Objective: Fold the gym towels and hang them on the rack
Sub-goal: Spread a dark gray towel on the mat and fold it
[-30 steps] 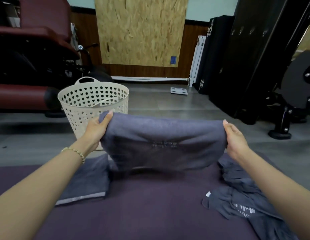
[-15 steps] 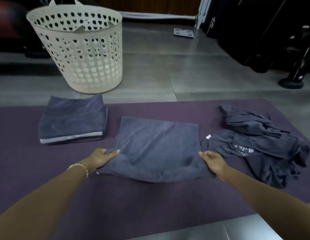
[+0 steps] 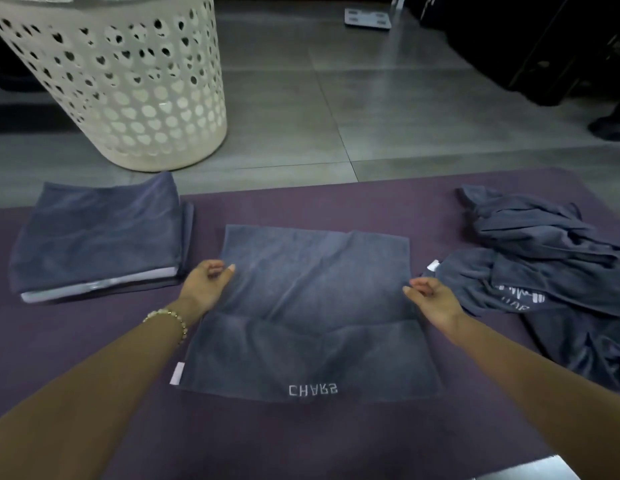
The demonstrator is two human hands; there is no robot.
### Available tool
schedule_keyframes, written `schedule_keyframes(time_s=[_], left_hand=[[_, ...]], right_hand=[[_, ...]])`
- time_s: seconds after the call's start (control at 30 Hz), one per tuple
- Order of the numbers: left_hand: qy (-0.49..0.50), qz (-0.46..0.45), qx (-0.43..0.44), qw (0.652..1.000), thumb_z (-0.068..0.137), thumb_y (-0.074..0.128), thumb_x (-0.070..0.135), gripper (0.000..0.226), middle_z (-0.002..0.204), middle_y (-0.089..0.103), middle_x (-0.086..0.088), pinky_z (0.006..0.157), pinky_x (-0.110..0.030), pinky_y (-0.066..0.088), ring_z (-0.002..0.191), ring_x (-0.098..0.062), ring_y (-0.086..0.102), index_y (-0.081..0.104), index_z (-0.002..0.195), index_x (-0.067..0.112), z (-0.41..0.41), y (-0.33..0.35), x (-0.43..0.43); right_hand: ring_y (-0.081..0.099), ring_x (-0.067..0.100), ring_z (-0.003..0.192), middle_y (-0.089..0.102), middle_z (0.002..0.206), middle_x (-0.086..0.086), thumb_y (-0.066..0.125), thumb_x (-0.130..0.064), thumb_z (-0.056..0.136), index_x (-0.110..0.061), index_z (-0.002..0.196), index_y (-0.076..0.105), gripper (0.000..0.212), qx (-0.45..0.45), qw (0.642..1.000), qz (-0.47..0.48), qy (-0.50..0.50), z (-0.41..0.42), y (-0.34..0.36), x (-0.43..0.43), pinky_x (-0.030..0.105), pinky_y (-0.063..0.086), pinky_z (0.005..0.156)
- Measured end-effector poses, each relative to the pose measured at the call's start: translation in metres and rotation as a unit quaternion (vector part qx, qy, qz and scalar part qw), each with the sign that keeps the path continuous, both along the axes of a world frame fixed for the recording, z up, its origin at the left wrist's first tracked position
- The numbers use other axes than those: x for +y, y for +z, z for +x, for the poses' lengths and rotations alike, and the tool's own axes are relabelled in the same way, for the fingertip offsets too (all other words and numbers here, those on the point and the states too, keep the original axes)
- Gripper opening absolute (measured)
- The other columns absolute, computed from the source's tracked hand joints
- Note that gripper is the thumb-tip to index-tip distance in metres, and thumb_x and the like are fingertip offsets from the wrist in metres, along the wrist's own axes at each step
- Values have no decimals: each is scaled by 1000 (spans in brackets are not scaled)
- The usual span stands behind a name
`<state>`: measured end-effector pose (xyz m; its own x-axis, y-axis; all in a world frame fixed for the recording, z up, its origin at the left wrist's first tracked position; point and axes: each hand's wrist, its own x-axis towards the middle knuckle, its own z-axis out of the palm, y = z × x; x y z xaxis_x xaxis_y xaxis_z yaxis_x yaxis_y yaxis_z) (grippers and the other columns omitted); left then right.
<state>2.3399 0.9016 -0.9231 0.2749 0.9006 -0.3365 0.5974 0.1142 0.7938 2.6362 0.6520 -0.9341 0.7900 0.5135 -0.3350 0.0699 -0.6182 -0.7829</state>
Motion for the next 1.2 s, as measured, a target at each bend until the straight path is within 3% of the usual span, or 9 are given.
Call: schedule_keyframes(time_s=[0.13,0.27,0.37,0.5,0.6,0.77,0.9,0.97,1.2], left_hand=[[-4,0,-12,1000,93,60,22,56,140,47,-13,103,-27,34,127,-26,47,38,140,0,27,-15,23],[-12,-7,-16,1000,93,60,24,61,145,41,-12,108,-34,35,130,-28,43,31,144,6,39,-32,45],[-22,22,-19,999,90,62,14,54,136,46,-16,105,-42,40,123,-33,47,36,137,10,39,-42,59],[-42,73,-5,996,89,61,1,36,108,54,-11,75,-7,42,97,-21,50,52,124,3,39,-50,72],[-71,101,6,992,90,60,4,31,102,56,-9,65,2,38,92,-19,49,60,121,4,40,-57,79],[-119,105,40,987,94,49,-2,44,144,43,-15,106,-18,26,134,-28,40,46,138,2,44,-58,91],[-147,132,48,979,92,49,-8,50,151,31,-13,106,-11,13,141,-25,28,41,140,-1,47,-55,105],[-188,109,78,973,91,52,-6,57,155,24,-13,107,-12,10,144,-25,22,32,144,-2,44,-60,106],[-228,84,135,961,93,54,4,65,158,13,-13,119,-37,10,146,-30,13,20,149,3,42,-66,111]], right_hand=[[49,17,98,52,109,4,66,-6,87,0,124,52,39,-17,999,33,-15,17,-8,26,9,39,74],[45,14,112,47,124,-5,66,-11,88,-12,138,43,54,18,998,65,-13,35,-20,42,23,37,95],[44,14,114,48,123,-8,65,-13,89,-22,129,51,43,32,997,67,8,48,-30,50,22,34,94],[52,17,112,58,125,-2,65,-14,89,-33,105,62,25,29,997,64,20,58,-41,56,15,42,83],[57,14,107,61,121,1,64,-9,89,-26,111,64,27,51,996,77,11,63,-44,60,0,45,71],[51,13,118,50,139,4,60,-4,91,-17,139,46,52,99,991,85,15,71,-41,74,23,41,95],[35,8,129,31,153,0,62,-5,90,-13,145,37,62,41,997,30,61,78,-41,77,13,31,98],[25,12,140,22,156,-2,70,-13,85,-16,148,31,75,12,994,-22,103,77,-47,77,23,25,112],[18,21,144,20,157,4,75,-21,81,-18,150,26,85,-57,982,-97,149,84,-58,78,37,18,119]])
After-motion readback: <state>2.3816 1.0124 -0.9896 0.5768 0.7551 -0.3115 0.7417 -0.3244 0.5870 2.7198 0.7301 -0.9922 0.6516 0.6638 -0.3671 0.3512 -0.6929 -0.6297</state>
